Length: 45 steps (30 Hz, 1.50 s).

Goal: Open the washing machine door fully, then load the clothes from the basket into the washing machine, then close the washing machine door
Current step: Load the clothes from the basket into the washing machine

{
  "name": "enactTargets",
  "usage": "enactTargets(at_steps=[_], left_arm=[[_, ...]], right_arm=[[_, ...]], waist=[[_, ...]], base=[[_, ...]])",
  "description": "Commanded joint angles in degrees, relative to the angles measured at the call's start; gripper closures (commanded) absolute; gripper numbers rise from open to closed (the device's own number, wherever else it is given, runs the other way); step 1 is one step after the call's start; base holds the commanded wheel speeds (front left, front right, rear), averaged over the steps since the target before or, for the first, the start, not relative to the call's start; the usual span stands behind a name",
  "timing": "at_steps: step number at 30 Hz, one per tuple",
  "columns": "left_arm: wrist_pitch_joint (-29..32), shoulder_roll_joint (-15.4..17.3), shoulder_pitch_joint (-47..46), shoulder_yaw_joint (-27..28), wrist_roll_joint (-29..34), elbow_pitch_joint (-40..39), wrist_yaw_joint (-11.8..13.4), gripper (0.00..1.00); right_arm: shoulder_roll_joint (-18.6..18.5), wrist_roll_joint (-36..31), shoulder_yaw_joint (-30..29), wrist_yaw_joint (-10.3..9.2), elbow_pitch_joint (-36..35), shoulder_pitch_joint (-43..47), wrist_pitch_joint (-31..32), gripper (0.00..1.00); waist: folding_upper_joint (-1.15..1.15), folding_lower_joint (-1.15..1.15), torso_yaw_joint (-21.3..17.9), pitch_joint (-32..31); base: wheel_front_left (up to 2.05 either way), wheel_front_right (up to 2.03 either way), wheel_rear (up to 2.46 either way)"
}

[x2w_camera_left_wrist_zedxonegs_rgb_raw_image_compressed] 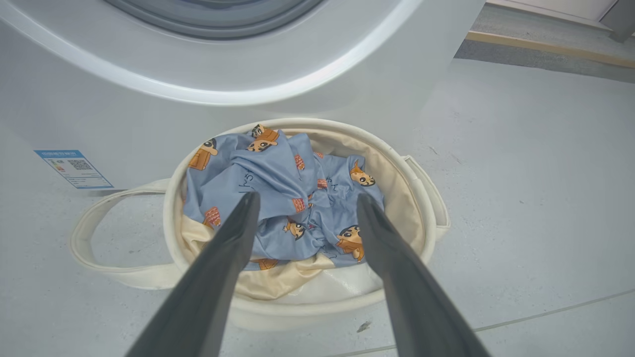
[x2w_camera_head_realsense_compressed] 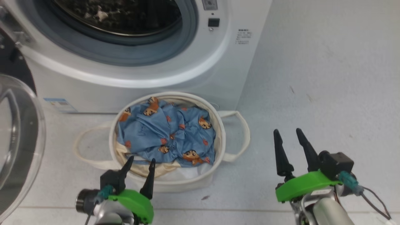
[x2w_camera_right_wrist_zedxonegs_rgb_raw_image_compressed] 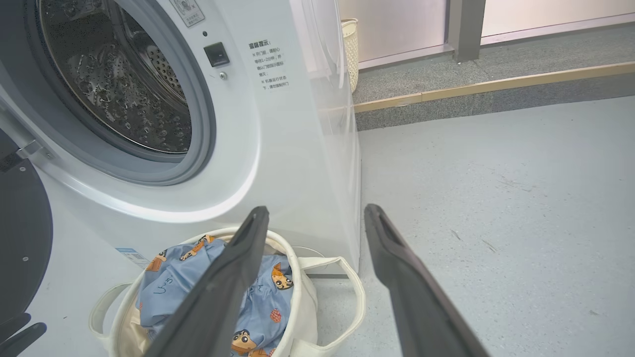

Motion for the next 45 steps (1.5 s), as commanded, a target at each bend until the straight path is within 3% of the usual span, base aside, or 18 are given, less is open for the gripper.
enactTargets(at_steps=[1,10,17,21,30,38,39,40,45], left_arm=[[-0.3,0.9,-2.6,2.0,0.6,-0.7,0.2,0.0],[-0.3,1.8,-18.0,1.7,3.6,13.6,0.8,0.0],[0.0,2.1,-29.9,1.4,4.7,25.0,3.8,0.0],[1.4,1.9,-36.0,1.6,4.6,30.3,7.0,0.0],[7.1,1.1,-42.7,-0.2,4.5,33.3,8.2,0.0],[14.6,0.8,-44.8,-3.1,5.6,34.0,11.5,0.0],[15.0,0.8,-44.8,-3.3,5.6,34.0,11.6,0.33],[15.0,0.8,-44.8,-3.3,5.5,34.0,11.5,1.0],[12.6,0.8,-44.0,-3.4,4.5,34.1,9.7,1.0]], right_arm=[[0.2,-0.3,1.1,0.01,-1.8,-2.3,-0.7,0.0],[0.2,-0.5,-0.2,0.01,-5.8,-6.2,-0.7,0.0],[0.2,-1.4,-0.4,0.01,-7.9,-9.1,-0.7,0.0],[0.2,-1.8,0.1,0.01,-8.6,-10.6,-0.7,0.0],[0.2,-1.3,-0.5,0.01,-9.3,-12.1,-0.7,0.0],[0.2,-1.7,-0.1,0.01,-9.9,-13.1,-0.7,0.0],[0.2,-1.6,-0.1,0.01,-10.0,-13.3,-0.7,0.0],[0.2,-1.6,-0.1,0.01,-10.0,-13.3,-0.7,0.0],[0.2,-1.3,-0.6,0.01,-9.8,-13.4,-0.7,0.0]], waist=[[0.0,0.0,-1.6,2.2],[0.0,0.0,-4.8,16.3],[0.0,0.0,-5.5,24.0],[0.0,0.0,-5.8,26.6],[0.0,0.0,-6.0,29.9],[0.0,0.0,-6.3,32.0],[0.0,0.0,-6.4,32.2],[0.0,0.0,-6.4,32.3],[0.0,0.0,-5.7,31.5]], base=[[0.0,0.0,0.0],[0.0,0.0,0.0],[0.0,0.0,0.0],[0.0,0.0,0.0],[0.0,0.0,0.0],[0.0,0.0,0.0],[0.0,0.0,0.0],[0.0,0.0,0.0],[0.0,0.0,0.0]])
